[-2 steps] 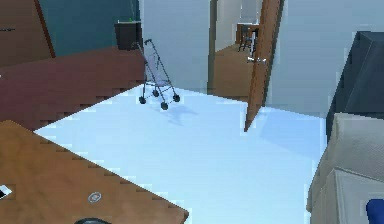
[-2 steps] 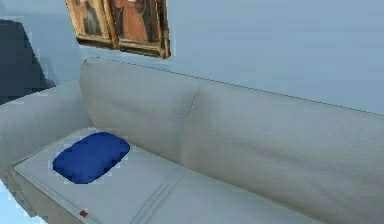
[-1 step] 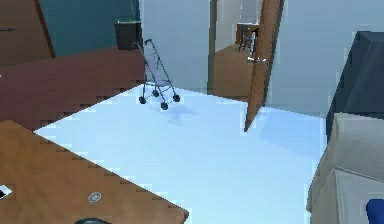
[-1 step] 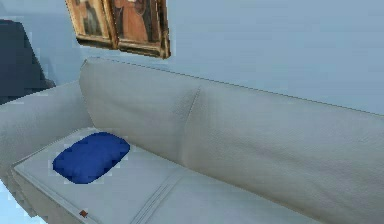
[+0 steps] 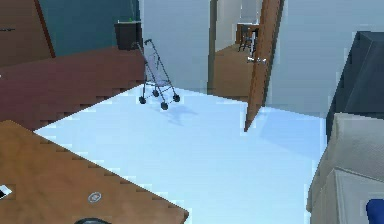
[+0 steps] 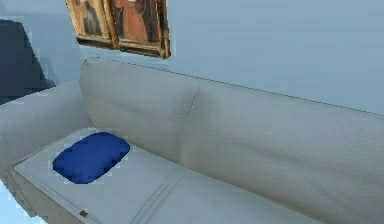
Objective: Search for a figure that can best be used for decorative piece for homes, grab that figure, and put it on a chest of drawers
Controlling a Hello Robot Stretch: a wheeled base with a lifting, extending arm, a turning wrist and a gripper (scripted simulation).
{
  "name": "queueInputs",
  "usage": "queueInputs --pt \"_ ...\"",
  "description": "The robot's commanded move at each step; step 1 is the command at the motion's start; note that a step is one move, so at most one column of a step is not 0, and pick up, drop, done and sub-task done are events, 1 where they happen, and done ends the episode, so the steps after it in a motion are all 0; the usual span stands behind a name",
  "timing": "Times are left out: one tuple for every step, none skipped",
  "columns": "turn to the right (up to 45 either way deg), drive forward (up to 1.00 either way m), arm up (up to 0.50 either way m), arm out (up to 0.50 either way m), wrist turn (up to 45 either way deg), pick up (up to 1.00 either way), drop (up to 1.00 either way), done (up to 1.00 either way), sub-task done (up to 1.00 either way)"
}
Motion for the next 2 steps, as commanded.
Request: queueInputs --pt "27.0 0.00 0.00 0.00 0.0 0.00 0.00 0.00 0.00" --pt "0.0 0.40 0.00 0.00 0.0 0.00 0.00 0.00 0.00"
